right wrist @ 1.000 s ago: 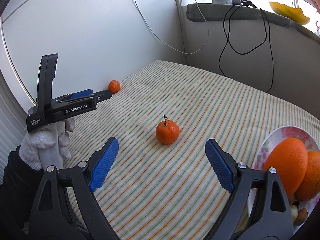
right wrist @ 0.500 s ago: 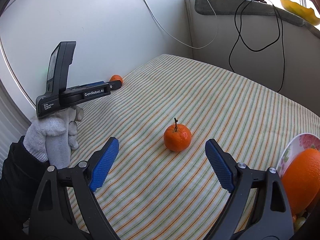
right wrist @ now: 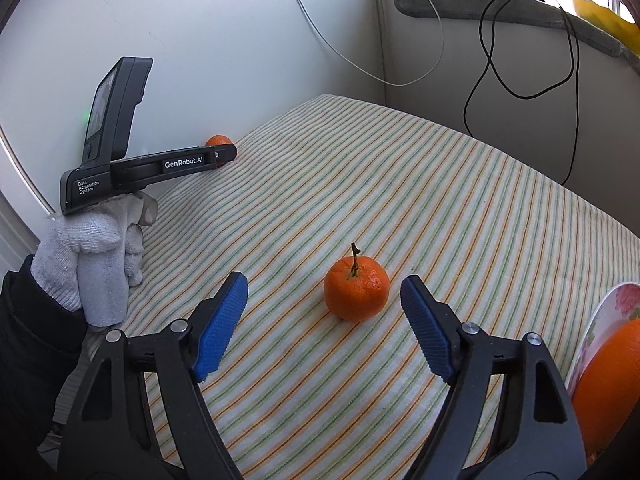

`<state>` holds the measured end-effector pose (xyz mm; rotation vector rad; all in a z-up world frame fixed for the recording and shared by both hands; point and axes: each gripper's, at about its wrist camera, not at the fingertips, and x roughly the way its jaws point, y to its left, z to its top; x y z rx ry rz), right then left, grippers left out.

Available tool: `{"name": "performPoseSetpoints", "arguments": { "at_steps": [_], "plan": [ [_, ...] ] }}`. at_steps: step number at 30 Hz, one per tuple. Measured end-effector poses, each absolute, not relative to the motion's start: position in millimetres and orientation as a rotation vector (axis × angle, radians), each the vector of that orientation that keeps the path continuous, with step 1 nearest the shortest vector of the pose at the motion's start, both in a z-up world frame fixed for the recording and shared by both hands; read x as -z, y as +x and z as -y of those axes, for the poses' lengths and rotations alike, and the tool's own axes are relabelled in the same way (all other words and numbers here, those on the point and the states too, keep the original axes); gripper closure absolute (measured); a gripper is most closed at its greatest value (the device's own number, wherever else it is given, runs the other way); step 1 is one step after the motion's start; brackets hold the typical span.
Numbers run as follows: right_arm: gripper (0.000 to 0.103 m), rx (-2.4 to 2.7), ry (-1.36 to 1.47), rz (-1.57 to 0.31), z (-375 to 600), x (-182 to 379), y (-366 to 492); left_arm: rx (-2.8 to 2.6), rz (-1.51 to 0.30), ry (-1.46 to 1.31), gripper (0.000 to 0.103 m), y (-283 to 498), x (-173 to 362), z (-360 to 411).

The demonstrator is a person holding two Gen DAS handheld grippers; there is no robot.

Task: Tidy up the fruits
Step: 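Grasp the small orange with the left gripper while the right gripper grasps the stemmed orange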

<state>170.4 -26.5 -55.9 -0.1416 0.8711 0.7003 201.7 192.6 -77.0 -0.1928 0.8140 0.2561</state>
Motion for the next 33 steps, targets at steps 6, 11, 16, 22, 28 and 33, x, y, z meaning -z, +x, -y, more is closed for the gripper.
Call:
{"name": "performPoseSetpoints", "arguments": {
  "at_steps": [6, 11, 16, 22, 28, 33],
  "plan": [
    [0.030, -0.688, -0.144, -0.894, 25, 63, 175, -0.276, -0.819, -0.183, 0.052, 202, 79, -192],
    [0.038, -0.676, -0.155, -0.910, 22, 68, 179, -0.288, -0.817, -0.171, 0.062, 203, 79, -194],
    [0.042, -0.665, -0.166, -0.926, 20, 72, 181, -0.311, -0.814, -0.124, 0.073, 207, 79, -195],
    [0.043, -0.665, -0.159, -0.942, 19, 76, 184, -0.315, -0.824, -0.063, 0.073, 214, 78, -191],
    [0.061, -0.659, -0.149, -0.945, 20, 77, 187, -0.340, -0.835, 0.017, 0.072, 222, 81, -183],
    [0.063, -0.664, -0.127, -0.946, 24, 76, 188, -0.324, -0.816, -0.009, 0.073, 219, 79, -187]
  ]
}}
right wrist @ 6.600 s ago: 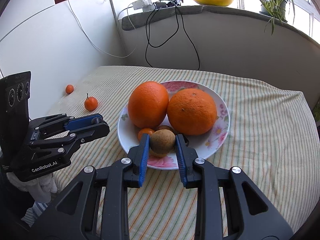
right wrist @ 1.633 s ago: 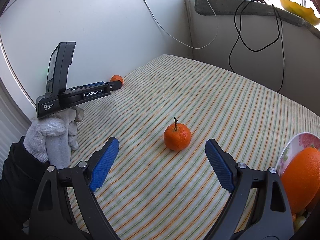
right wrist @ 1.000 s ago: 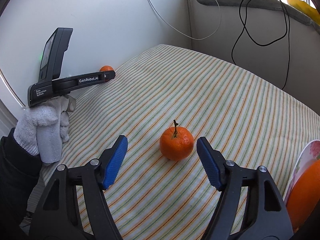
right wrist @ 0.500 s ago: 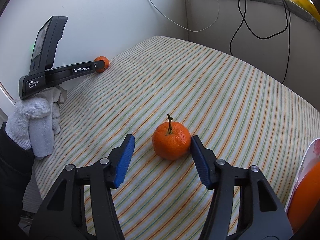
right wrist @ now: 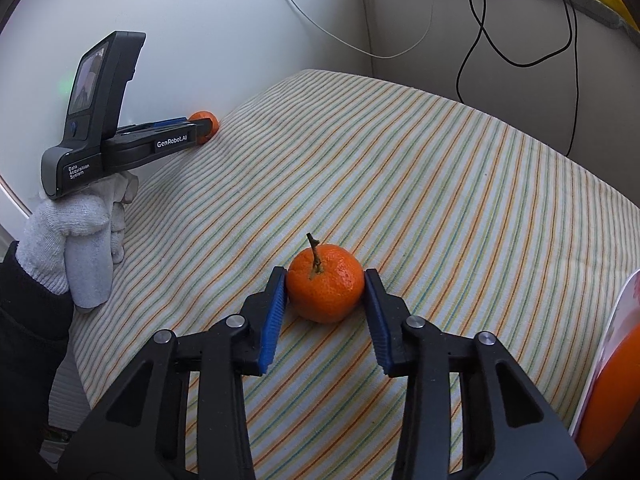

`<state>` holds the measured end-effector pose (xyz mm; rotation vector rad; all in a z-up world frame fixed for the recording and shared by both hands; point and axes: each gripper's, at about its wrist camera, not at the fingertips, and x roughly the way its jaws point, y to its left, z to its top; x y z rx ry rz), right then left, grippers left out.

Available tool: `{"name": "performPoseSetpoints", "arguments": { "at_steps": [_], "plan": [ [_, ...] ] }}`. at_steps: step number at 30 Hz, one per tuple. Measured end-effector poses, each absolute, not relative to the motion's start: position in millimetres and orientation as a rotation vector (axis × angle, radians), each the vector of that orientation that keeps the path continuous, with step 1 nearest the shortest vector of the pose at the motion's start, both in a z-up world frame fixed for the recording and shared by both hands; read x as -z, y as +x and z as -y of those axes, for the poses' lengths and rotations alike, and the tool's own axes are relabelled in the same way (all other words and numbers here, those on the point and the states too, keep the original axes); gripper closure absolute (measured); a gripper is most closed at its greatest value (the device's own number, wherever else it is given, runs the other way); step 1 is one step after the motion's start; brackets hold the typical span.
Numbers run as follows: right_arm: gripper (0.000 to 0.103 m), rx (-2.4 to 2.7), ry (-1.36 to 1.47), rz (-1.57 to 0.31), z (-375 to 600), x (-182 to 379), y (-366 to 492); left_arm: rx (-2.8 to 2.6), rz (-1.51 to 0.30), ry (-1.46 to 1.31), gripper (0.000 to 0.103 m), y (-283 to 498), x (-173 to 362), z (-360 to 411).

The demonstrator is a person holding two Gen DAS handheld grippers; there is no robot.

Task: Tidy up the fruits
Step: 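Grasp the small orange with the left gripper while the right gripper grasps the stemmed orange, then carry both oranges toward the white plate with both grippers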

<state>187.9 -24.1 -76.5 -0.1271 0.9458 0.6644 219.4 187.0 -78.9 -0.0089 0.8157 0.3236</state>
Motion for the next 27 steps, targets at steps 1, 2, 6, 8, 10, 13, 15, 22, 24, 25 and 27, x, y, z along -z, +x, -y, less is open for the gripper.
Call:
{"name": "performPoseSetpoints", "arguments": {
  "at_steps": [1, 2, 6, 8, 10, 13, 15, 22, 24, 25, 27],
  "plan": [
    [0.063, -0.664, -0.124, -0.943, 25, 76, 188, -0.315, -0.812, -0.020, 0.073, 217, 78, -188],
    [0.063, -0.666, -0.120, -0.941, 26, 76, 187, -0.308, -0.806, -0.030, 0.073, 215, 78, -189],
    [0.064, -0.668, -0.105, -0.936, 30, 75, 186, -0.290, -0.788, -0.060, 0.073, 208, 74, -190],
    [0.064, -0.670, -0.101, -0.930, 31, 74, 186, -0.279, -0.783, -0.056, 0.073, 203, 73, -187],
    [0.064, -0.672, -0.100, -0.924, 32, 72, 185, -0.267, -0.775, -0.049, 0.073, 198, 71, -182],
    [0.064, -0.671, -0.095, -0.917, 33, 70, 185, -0.245, -0.766, -0.053, 0.073, 194, 68, -177],
    [0.064, -0.669, -0.090, -0.911, 34, 68, 183, -0.232, -0.762, -0.049, 0.073, 192, 67, -172],
    [0.064, -0.670, -0.089, -0.890, 42, 56, 169, -0.177, -0.745, -0.072, 0.073, 175, 62, -159],
    [0.064, -0.669, -0.086, -0.880, 45, 52, 164, -0.159, -0.738, -0.069, 0.073, 169, 59, -154],
    [0.064, -0.669, -0.084, -0.877, 46, 50, 163, -0.146, -0.734, -0.069, 0.073, 166, 57, -151],
    [0.064, -0.668, -0.079, -0.873, 50, 48, 160, -0.122, -0.729, -0.073, 0.073, 162, 54, -146]
  ]
}}
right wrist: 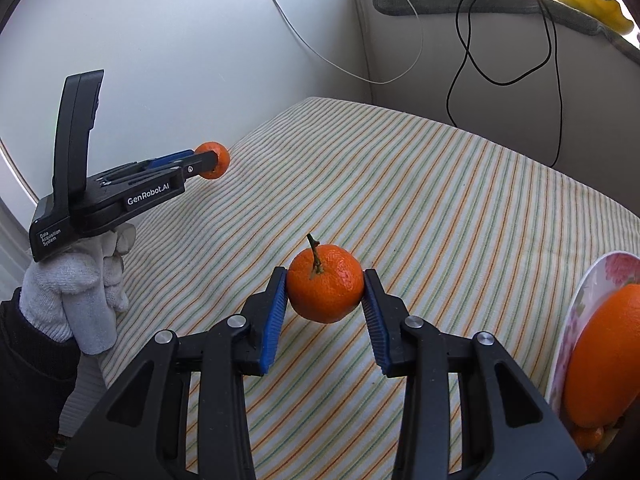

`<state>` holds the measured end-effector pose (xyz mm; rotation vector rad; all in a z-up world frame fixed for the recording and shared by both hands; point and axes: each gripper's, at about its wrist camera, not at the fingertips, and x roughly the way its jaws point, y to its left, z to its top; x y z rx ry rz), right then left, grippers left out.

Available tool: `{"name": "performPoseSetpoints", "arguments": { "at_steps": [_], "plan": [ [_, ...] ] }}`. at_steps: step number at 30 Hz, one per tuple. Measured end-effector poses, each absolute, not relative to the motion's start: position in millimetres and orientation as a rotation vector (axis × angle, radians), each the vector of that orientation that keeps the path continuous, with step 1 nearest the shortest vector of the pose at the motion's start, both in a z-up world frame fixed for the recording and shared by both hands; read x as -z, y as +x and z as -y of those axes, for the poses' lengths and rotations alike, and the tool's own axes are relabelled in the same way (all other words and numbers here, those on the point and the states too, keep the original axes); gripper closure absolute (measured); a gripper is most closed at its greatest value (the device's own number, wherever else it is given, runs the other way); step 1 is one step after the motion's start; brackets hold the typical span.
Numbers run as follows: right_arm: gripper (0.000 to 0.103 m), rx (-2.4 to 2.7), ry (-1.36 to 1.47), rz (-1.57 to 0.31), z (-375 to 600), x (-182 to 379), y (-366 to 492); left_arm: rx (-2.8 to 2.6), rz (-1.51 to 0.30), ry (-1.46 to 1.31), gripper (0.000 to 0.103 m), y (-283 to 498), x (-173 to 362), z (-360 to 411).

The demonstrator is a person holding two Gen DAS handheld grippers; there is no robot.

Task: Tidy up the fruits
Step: 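Carry both oranges toward the white plate with both grippers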

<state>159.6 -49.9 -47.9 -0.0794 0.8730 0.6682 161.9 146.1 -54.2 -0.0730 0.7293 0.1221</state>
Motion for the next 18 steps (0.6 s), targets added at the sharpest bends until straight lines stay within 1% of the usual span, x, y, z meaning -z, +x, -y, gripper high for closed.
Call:
{"name": "performPoseSetpoints", "arguments": {
  "at_steps": [18],
  "plan": [
    [0.064, -0.625, -0.045, -0.808, 91, 17, 122, 0.070, -0.662, -0.079, 0.073, 118, 19, -79]
  ]
}}
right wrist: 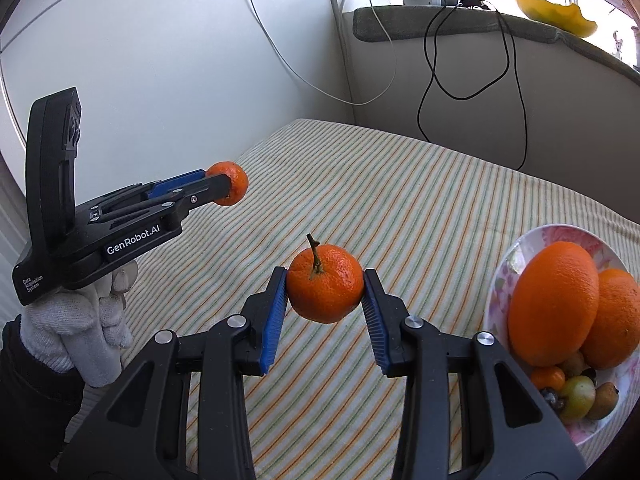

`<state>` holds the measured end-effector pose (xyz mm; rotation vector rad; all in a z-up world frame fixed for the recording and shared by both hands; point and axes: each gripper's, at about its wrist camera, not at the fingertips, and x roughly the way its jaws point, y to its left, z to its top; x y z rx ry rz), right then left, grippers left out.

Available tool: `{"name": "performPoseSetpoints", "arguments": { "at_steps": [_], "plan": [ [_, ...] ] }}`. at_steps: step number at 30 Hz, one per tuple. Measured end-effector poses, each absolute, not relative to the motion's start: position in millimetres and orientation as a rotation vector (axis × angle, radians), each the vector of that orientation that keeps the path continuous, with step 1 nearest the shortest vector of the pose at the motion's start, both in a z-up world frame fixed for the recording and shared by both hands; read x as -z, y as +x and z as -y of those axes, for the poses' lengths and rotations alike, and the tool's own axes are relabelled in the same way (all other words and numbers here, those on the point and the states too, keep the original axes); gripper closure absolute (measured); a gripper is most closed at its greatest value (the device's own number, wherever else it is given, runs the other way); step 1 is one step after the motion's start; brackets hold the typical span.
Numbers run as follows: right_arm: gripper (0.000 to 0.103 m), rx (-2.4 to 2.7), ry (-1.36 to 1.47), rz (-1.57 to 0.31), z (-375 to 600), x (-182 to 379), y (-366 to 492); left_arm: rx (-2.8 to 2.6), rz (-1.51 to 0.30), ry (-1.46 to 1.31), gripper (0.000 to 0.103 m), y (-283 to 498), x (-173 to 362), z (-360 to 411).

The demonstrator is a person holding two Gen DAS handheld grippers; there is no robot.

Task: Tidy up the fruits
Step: 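Carry both oranges toward the white plate with both grippers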

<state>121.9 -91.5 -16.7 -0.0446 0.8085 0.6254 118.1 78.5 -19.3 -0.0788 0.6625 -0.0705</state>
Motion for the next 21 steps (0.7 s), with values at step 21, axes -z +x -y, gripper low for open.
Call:
{"name": "performPoseSetpoints", "arguments": {
  "at_steps": [21],
  "plan": [
    [0.064, -0.463, 0.044, -0.757, 199, -2, 86, 0.349, -0.662, -0.046, 0.077, 105, 12, 43]
  ]
}}
